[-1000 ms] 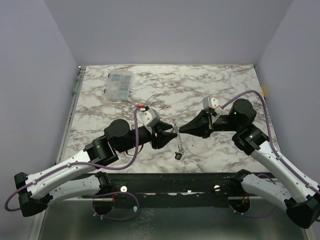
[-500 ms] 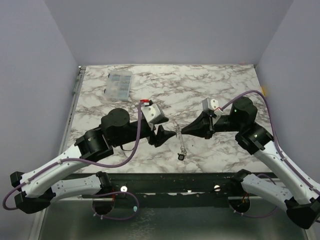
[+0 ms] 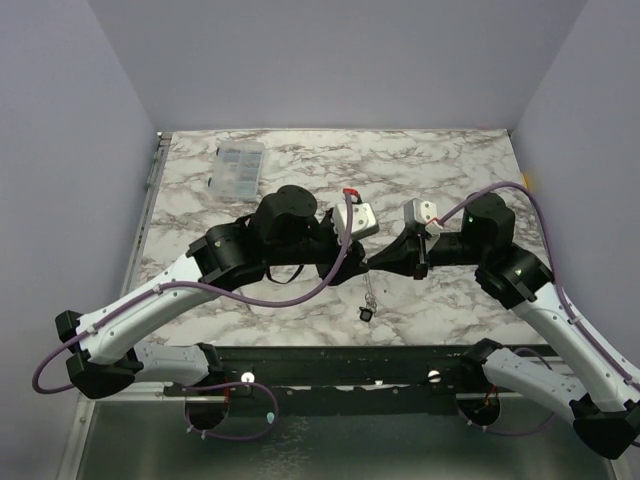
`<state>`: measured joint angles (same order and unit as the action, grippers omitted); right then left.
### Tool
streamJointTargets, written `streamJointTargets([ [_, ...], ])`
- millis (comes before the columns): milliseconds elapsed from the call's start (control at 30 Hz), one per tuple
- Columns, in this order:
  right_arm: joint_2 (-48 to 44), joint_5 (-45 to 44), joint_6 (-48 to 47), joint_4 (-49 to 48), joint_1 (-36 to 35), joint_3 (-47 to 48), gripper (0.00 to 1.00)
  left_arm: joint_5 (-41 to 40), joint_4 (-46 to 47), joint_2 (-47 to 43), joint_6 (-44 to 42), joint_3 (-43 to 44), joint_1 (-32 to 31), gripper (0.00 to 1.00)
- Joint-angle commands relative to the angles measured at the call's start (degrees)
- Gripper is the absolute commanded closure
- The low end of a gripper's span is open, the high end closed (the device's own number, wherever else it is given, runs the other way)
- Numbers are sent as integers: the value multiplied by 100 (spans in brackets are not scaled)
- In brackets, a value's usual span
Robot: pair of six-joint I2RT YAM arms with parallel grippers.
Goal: Put the keys on the keyring
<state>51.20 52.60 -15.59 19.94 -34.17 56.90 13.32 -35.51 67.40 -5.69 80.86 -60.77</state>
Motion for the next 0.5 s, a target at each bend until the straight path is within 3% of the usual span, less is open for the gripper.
streamJointTargets([
  [0, -132, -155, -122, 90, -46, 149, 99, 346, -794, 351, -360, 511, 8, 49],
  [467, -165, -175, -172, 181, -119, 137, 99, 322, -1333, 912, -808, 1132, 21, 61],
])
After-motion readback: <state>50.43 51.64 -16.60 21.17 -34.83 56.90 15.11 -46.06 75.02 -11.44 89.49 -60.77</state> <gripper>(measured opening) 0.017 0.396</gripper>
